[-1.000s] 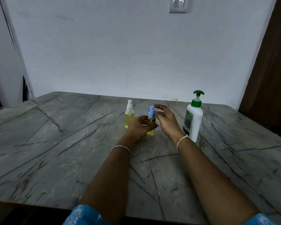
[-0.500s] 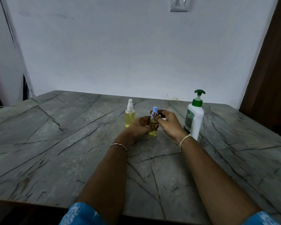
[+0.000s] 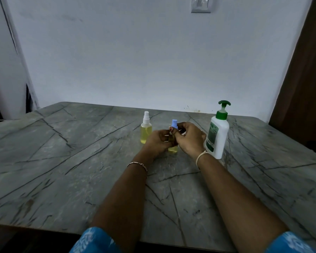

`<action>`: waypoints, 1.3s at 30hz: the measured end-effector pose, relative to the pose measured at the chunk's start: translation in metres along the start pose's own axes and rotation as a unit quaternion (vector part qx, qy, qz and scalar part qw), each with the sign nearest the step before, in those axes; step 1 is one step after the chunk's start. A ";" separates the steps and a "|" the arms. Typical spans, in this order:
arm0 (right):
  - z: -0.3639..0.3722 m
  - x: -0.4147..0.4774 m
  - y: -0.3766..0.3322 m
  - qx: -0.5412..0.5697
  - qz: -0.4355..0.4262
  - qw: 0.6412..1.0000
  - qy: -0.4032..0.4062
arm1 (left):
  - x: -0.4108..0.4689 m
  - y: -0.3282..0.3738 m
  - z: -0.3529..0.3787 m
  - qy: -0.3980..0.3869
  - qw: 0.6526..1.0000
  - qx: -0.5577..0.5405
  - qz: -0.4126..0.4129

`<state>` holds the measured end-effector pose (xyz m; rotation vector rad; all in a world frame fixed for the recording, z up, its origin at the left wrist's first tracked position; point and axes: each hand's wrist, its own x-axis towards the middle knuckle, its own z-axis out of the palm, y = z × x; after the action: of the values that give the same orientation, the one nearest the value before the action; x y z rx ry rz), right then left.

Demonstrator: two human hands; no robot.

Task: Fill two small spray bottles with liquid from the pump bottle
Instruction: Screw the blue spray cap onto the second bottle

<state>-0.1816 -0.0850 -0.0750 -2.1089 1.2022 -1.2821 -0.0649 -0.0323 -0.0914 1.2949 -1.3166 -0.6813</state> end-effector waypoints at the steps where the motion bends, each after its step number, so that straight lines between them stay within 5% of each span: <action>1: 0.000 0.000 0.000 0.002 0.001 1.000 -0.003 | 0.000 0.000 0.000 0.003 1.000 0.006 0.004; 17: 0.003 -0.001 -0.003 -0.047 -0.019 0.998 0.041 | 0.007 -0.004 0.012 0.090 0.983 0.151 0.042; 25: 0.005 0.000 0.009 0.122 0.016 0.992 -0.022 | 0.005 -0.005 0.019 0.125 0.970 0.198 0.065; 29: 0.007 -0.003 0.016 0.119 -0.013 0.992 -0.048 | 0.003 -0.002 0.020 0.153 0.974 0.163 0.046; 35: 0.010 -0.002 0.021 0.118 0.003 0.991 -0.056 | 0.005 -0.003 0.017 0.186 0.932 0.304 0.066; 39: 0.011 -0.002 0.022 0.119 -0.001 0.992 -0.050 | 0.006 0.001 0.012 0.142 0.931 0.332 0.052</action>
<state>-0.1825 -0.0968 -0.0969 -1.9773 0.9553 -1.2380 -0.0753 -0.0413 -0.0910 1.7628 -1.4092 0.0593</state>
